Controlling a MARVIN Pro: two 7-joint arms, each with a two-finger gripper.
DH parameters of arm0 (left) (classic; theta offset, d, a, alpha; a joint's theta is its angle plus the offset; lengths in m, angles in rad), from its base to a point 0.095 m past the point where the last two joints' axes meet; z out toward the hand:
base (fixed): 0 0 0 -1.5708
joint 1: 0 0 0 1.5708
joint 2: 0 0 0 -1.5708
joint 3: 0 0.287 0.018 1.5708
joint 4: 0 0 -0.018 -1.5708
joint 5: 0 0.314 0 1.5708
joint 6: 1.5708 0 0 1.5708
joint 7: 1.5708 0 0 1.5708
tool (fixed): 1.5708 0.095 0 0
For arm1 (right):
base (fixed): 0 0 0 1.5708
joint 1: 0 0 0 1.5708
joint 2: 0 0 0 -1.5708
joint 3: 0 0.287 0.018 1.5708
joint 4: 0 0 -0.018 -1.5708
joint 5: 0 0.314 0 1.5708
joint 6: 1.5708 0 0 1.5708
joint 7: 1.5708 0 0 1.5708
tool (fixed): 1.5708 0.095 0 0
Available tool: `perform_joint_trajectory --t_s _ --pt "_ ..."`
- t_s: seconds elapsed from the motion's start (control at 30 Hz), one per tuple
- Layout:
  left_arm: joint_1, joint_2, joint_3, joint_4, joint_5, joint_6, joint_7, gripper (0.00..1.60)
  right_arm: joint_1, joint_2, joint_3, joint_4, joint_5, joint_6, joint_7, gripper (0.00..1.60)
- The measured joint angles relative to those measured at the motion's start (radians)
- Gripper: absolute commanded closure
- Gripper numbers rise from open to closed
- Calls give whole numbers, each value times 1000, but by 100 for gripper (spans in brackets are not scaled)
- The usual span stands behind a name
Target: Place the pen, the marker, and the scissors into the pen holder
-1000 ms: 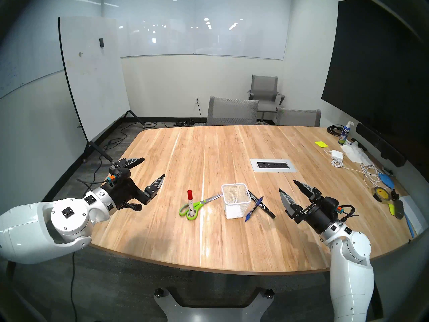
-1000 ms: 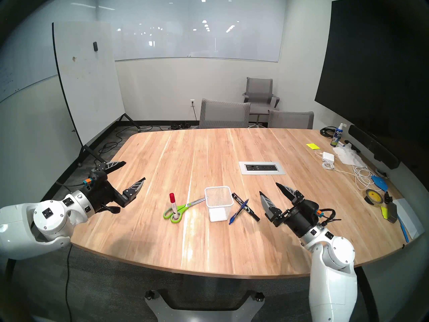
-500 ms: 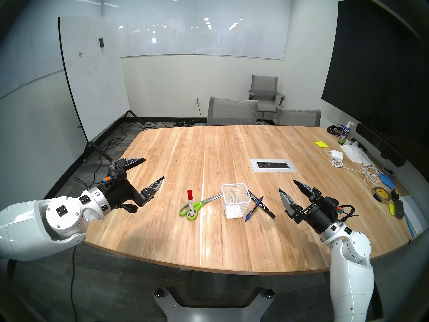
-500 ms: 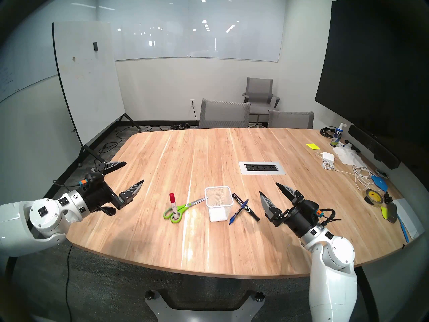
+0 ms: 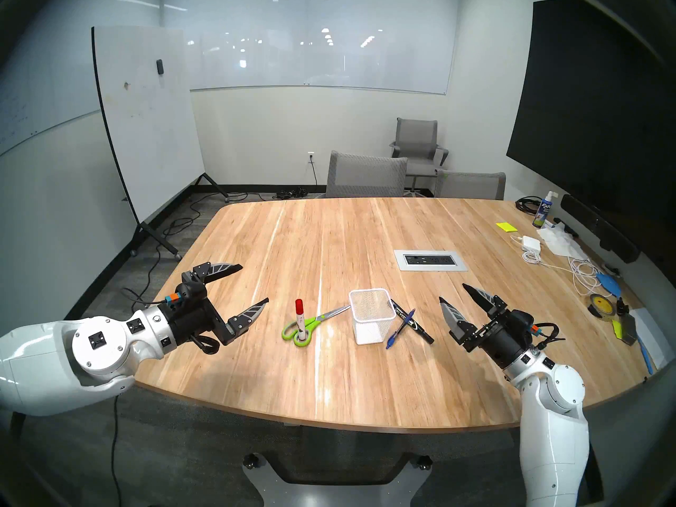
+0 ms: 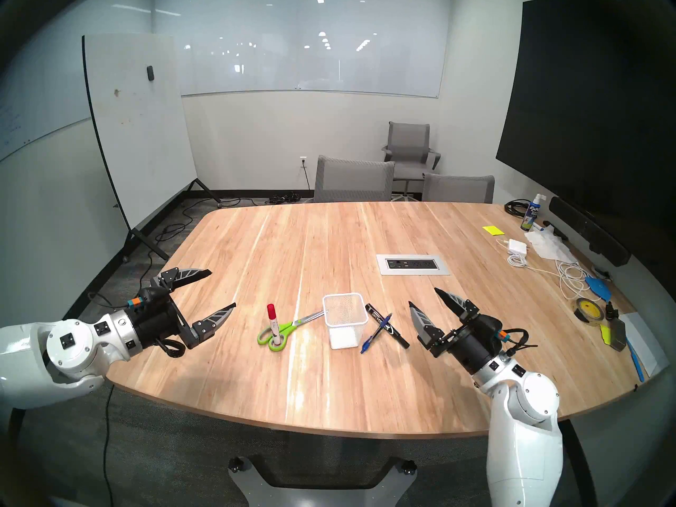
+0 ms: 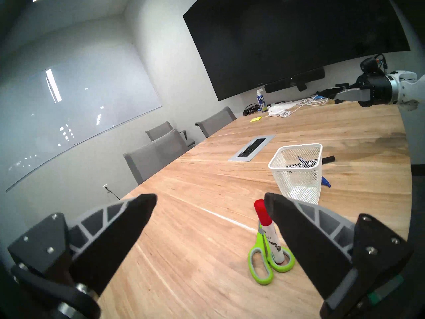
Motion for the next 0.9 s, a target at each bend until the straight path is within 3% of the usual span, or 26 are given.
perform_joint_trajectory --t_s 0.33,0.9 --pt "-10 -13 3 -9 84 60 25 0 0 -1 1 0 -1 1 1 0" --pt "-17 -34 4 -14 118 93 56 0 1 -3 2 0 -2 2 3 0"
